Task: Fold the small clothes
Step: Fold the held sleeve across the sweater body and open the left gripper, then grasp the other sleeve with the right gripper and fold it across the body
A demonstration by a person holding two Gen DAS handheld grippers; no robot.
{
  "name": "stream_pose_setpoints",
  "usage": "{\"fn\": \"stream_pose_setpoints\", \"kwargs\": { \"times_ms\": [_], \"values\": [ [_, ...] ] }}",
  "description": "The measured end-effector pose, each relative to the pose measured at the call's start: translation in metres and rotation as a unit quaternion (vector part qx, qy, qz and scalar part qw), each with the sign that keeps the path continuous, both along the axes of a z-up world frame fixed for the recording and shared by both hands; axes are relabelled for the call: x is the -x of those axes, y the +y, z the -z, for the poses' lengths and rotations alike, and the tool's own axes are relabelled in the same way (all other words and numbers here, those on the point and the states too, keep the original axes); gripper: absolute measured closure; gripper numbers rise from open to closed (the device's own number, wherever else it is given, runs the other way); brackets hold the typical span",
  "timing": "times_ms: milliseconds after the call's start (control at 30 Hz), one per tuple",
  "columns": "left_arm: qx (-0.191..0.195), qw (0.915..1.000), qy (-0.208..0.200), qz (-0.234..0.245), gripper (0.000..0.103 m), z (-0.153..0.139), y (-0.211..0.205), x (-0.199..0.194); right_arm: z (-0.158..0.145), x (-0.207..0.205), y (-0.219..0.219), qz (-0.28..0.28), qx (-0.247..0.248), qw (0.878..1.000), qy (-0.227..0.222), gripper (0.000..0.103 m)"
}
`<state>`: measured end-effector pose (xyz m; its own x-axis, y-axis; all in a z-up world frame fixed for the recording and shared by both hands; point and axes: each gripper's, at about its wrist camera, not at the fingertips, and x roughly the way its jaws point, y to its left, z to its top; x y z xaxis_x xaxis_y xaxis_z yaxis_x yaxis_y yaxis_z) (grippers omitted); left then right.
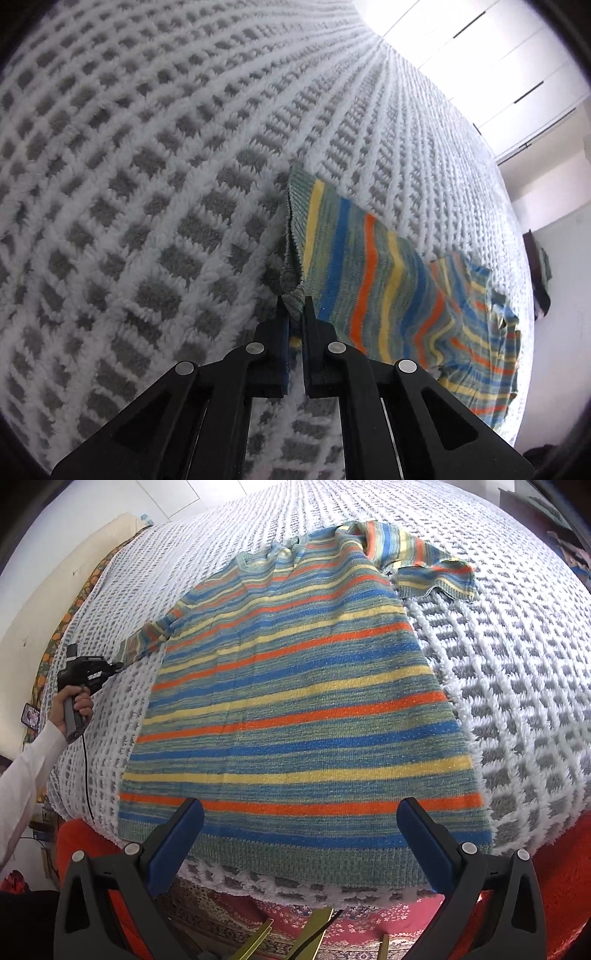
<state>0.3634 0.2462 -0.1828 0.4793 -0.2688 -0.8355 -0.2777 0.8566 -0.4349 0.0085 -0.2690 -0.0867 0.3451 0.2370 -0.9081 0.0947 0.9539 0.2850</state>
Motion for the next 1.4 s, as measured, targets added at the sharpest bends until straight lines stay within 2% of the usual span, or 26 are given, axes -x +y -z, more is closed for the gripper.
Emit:
{"fn": "stream_pose_setpoints", "kwargs": {
  "times_ms": [67,200,267,300,367,400,533,633,667,700,767,800,833,867,900,933,967,1033,1067,1100,1133,1200,1267,1333,1367,1400],
  "values": [
    [0.000,0.9999,0.004,-0.013,0.100,-0.006,0.000,0.017,-0.001,0.001,-0.003,0.003,-0.003,1.000,-0.003,0.000],
    [-0.021,0.9973,0.065,-0.028,0.096,0.014,-0.002,0.034,0.003,0.000,-0.008,0.009,-0.013,1.000,-0.002,0.000],
    [-0.040,0.9970,0.064,-0.017,0.094,0.015,-0.008,0.037,0.004,0.000,-0.011,0.012,-0.020,1.000,-0.001,0.000],
    [-0.050,0.9967,0.062,-0.012,0.091,0.013,-0.015,0.038,0.002,0.001,-0.014,0.013,-0.025,1.000,-0.003,0.000],
    [-0.060,0.9964,0.059,-0.004,0.073,0.011,-0.028,0.042,-0.004,0.001,-0.027,0.026,-0.048,0.998,-0.018,0.000],
    [-0.061,0.9966,0.056,0.006,0.070,0.010,-0.032,0.046,-0.008,0.001,-0.039,0.040,-0.060,0.997,-0.029,0.000],
    [-0.083,0.9947,0.050,0.035,0.075,0.005,-0.062,0.060,-0.023,-0.013,-0.123,0.138,-0.085,0.983,-0.092,0.000],
    [-0.076,0.9960,0.037,0.030,0.070,-0.004,-0.077,0.086,-0.015,-0.038,-0.187,0.192,-0.105,0.968,-0.126,0.000],
    [-0.072,0.9965,0.030,0.030,0.067,-0.008,-0.083,0.094,-0.010,-0.053,-0.200,0.190,-0.086,0.970,-0.124,0.000],
    [-0.070,0.9969,0.022,0.030,0.059,-0.013,-0.086,0.104,-0.005,-0.075,-0.206,0.165,-0.040,0.979,-0.112,0.000],
    [-0.070,0.9972,0.007,0.027,0.049,-0.025,-0.092,0.125,0.007,-0.111,-0.203,0.084,0.036,0.992,-0.090,0.006],
    [-0.070,0.9972,0.000,0.026,0.045,-0.031,-0.092,0.136,0.016,-0.127,-0.200,0.056,0.046,0.994,-0.078,0.010],
    [-0.070,0.9972,-0.005,0.026,0.045,-0.036,-0.089,0.149,0.027,-0.139,-0.205,0.057,0.023,0.996,-0.070,0.018],
    [-0.072,0.9970,-0.007,0.027,0.044,-0.038,-0.094,0.159,0.038,-0.146,-0.214,0.085,-0.027,0.994,-0.061,0.020],
    [-0.074,0.9969,-0.006,0.027,0.044,-0.039,-0.097,0.166,0.050,-0.149,-0.224,0.127,-0.094,0.986,-0.058,0.020],
    [-0.076,0.9968,-0.005,0.027,0.044,-0.038,-0.101,0.172,0.062,-0.148,-0.234,0.173,-0.158,0.970,-0.063,0.020],
    [-0.076,0.9968,-0.001,0.026,0.044,-0.037,-0.102,0.179,0.072,-0.147,-0.239,0.209,-0.192,0.956,-0.069,0.020],
    [-0.066,0.9974,0.011,0.027,0.044,-0.033,-0.100,0.188,0.084,-0.147,-0.243,0.258,-0.219,0.938,-0.080,0.023],
    [-0.056,0.9979,0.019,0.026,0.044,-0.028,-0.102,0.193,0.087,-0.150,-0.244,0.273,-0.216,0.934,-0.083,0.034],
    [-0.048,0.9982,0.028,0.023,0.044,-0.024,-0.102,0.197,0.089,-0.155,-0.245,0.279,-0.207,0.934,-0.081,0.070],
    [-0.040,0.9984,0.035,0.020,0.044,-0.019,-0.100,0.196,0.088,-0.163,-0.246,0.274,-0.189,0.940,-0.075,0.094],
    [-0.025,0.9988,0.040,0.009,0.044,-0.016,-0.099,0.201,0.077,-0.176,-0.249,0.262,-0.135,0.953,-0.073,0.099],
    [-0.021,0.9993,0.031,0.007,0.044,-0.019,-0.098,0.207,0.037,-0.183,-0.245,0.225,-0.059,0.966,-0.115,0.099],
    [-0.025,0.9993,0.026,0.007,0.042,-0.020,-0.099,0.209,-0.018,-0.187,-0.202,0.112,0.079,0.974,-0.180,0.099],
    [-0.025,0.9993,0.028,0.007,0.041,-0.018,-0.099,0.210,-0.040,-0.181,-0.166,0.029,0.155,0.964,-0.214,0.099],
    [-0.023,0.9992,0.032,0.007,0.041,-0.015,-0.100,0.210,-0.052,-0.171,-0.128,-0.053,0.217,0.945,-0.241,0.099]
  ]
}}
